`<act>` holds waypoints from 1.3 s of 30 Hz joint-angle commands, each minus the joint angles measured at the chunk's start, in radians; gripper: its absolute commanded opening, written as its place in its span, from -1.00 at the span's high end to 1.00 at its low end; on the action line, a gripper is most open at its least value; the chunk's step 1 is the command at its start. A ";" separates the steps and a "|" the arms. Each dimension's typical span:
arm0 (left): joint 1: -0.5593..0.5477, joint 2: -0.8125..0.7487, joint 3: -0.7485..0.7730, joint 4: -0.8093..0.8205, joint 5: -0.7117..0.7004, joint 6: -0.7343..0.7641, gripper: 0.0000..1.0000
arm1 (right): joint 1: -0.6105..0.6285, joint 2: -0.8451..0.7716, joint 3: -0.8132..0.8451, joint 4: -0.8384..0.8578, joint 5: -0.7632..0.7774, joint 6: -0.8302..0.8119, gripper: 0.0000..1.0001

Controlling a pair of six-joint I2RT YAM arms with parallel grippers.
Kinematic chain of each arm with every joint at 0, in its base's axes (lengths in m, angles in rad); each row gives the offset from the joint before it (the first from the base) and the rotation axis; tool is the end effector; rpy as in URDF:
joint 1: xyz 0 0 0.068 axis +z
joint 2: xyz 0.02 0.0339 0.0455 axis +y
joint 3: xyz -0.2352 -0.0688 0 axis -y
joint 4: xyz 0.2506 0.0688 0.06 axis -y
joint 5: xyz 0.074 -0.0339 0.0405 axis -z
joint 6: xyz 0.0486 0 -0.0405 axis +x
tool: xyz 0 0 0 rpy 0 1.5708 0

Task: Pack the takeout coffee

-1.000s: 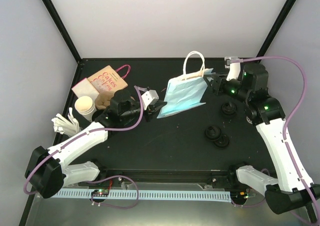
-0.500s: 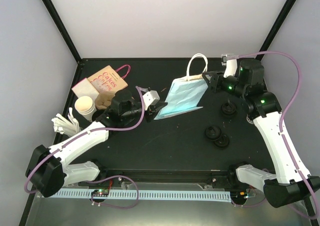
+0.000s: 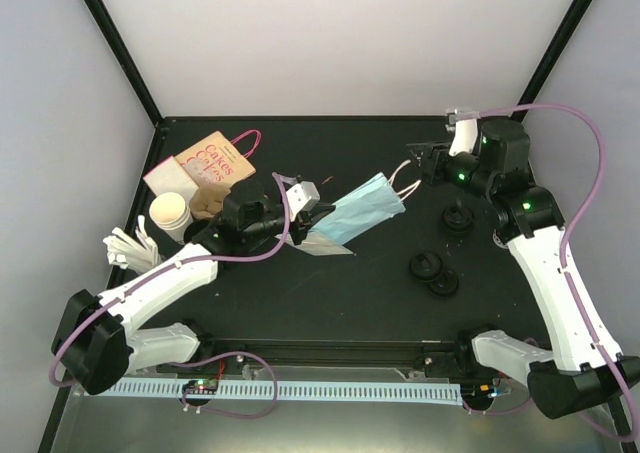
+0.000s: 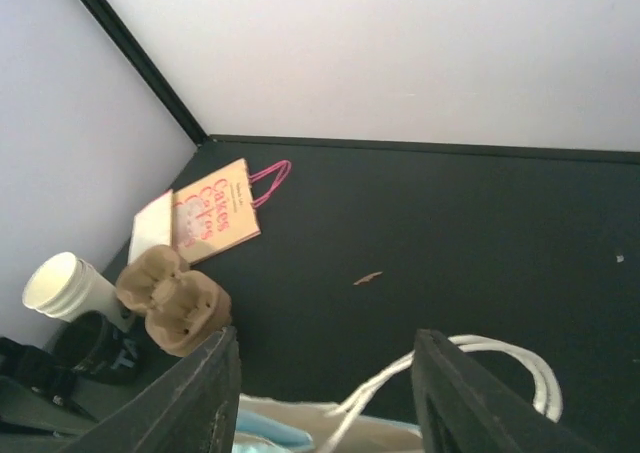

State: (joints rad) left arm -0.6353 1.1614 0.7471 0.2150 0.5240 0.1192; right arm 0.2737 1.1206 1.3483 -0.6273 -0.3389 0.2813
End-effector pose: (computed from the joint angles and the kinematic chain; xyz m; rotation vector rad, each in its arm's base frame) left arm 0.2220 -0.1939 0.2603 1.0169 1.5082 -0.8317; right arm 0.2446 0.0855 0.3937 -0.2193 2.0001 0.6922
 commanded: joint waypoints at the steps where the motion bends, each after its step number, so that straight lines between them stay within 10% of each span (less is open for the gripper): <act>1: -0.005 0.016 0.005 0.024 0.015 0.017 0.97 | 0.003 -0.087 -0.078 0.032 0.063 0.025 -0.04; 6: -0.004 0.022 0.005 0.027 0.018 0.019 0.97 | 0.002 -0.174 -0.239 0.048 0.207 0.121 -0.25; 17: -0.005 0.019 0.001 0.041 0.033 0.009 0.97 | 0.001 -0.323 -0.562 0.206 0.154 0.454 -0.06; 39: -0.007 -0.003 -0.017 0.051 0.046 0.002 0.97 | 0.001 -0.100 -0.547 0.297 0.104 0.539 0.32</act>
State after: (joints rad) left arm -0.6357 1.1782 0.7349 0.2188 0.5430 0.1192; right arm 0.2737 1.0065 0.8089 -0.3771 -0.2436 0.7967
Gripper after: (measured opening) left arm 0.019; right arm 0.361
